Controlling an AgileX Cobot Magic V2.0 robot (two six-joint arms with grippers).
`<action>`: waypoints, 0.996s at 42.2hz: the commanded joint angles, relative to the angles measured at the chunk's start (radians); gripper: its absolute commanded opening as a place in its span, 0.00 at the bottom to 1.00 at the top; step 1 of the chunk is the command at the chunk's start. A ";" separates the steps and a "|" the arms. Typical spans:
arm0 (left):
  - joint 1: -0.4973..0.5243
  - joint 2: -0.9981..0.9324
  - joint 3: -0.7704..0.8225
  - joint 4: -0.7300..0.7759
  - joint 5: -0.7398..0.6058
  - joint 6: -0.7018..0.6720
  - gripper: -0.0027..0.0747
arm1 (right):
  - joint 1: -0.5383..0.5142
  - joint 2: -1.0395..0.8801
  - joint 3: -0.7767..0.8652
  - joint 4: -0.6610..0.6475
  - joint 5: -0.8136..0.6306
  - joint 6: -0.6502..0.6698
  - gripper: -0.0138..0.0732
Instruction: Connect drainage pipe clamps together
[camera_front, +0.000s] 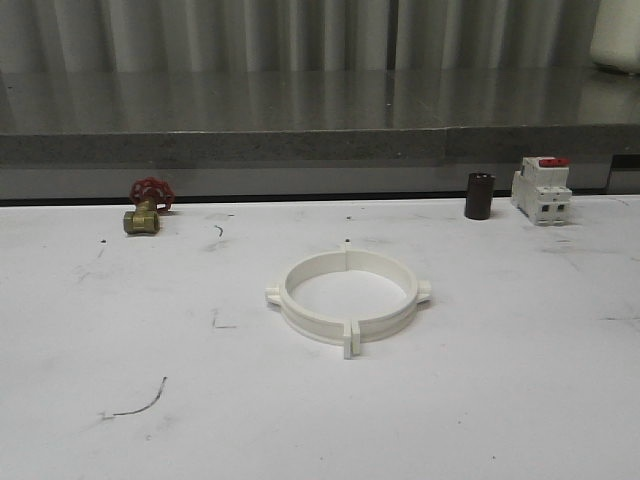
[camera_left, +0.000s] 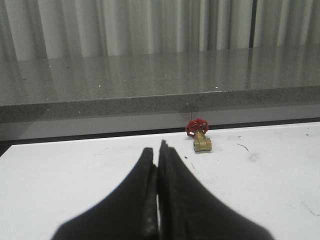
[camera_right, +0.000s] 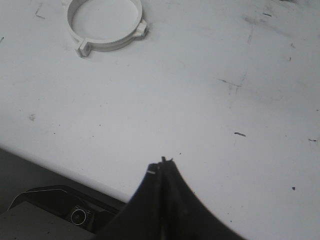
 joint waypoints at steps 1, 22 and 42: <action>0.002 -0.009 0.024 -0.011 -0.086 -0.001 0.01 | -0.002 -0.001 -0.023 -0.010 -0.047 -0.010 0.08; 0.002 -0.009 0.024 0.061 -0.085 -0.152 0.01 | -0.002 -0.001 -0.023 -0.010 -0.047 -0.010 0.08; 0.002 -0.009 0.024 0.061 -0.085 -0.152 0.01 | -0.002 -0.001 -0.023 -0.010 -0.047 -0.010 0.08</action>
